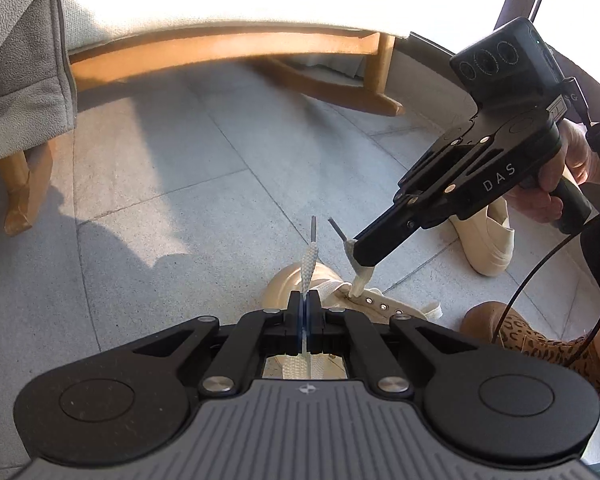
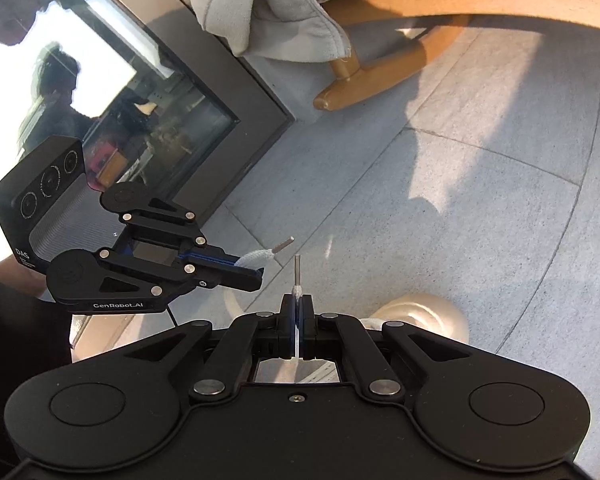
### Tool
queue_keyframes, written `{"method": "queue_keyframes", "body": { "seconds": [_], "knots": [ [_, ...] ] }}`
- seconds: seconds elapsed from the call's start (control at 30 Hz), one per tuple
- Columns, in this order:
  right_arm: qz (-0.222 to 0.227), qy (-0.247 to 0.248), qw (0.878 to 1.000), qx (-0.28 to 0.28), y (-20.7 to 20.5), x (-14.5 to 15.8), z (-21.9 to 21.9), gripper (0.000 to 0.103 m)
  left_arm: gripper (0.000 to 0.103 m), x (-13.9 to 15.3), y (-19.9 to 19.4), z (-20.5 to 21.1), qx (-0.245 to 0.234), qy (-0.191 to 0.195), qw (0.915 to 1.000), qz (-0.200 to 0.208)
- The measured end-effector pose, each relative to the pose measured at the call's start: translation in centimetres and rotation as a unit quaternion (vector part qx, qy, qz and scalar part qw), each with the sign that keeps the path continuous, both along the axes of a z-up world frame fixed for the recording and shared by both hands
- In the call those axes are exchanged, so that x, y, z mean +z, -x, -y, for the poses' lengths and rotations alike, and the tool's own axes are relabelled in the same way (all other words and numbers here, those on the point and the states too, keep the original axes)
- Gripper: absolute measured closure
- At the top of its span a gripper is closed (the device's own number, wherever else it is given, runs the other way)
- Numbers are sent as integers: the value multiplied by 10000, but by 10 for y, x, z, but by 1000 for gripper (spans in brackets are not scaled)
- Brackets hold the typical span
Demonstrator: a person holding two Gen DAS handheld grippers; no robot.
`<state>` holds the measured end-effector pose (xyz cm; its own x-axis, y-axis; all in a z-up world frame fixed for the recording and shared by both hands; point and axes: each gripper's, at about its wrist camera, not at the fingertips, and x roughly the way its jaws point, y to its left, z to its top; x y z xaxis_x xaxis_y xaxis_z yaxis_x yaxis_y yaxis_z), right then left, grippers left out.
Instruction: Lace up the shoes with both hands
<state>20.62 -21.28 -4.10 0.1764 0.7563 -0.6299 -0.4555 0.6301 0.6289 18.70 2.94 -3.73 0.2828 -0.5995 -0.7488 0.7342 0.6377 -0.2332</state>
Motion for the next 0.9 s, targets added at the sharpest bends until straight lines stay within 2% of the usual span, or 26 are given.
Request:
{"method": "queue_keyframes", "body": {
  "seconds": [0.13, 0.2, 0.37, 0.57, 0.7, 0.9],
  "knots": [
    [-374, -462, 9978, -295, 1, -8, 15, 102, 103, -6, -2, -5, 52, 583, 9970, -497],
    [-518, -691, 9954, -425, 2, -11, 20, 102, 103, -8, -1, -8, 79, 834, 9947, -590],
    [-963, -1142, 9871, -579, 1, -20, 24, 102, 103, -11, -1, -9, 56, 1134, 9906, -767],
    [-1439, -1330, 9783, -680, 3, -34, 27, 102, 103, -21, 4, 5, -367, 822, 9935, -698],
    [-1616, -847, 9815, -586, 4, -48, 22, 102, 103, -37, 8, 20, -724, 500, 9934, -736],
    [-1942, -526, 9777, -611, 10, -67, 25, 102, 103, -56, 15, 45, -1201, -158, 9908, -602]
  ]
}}
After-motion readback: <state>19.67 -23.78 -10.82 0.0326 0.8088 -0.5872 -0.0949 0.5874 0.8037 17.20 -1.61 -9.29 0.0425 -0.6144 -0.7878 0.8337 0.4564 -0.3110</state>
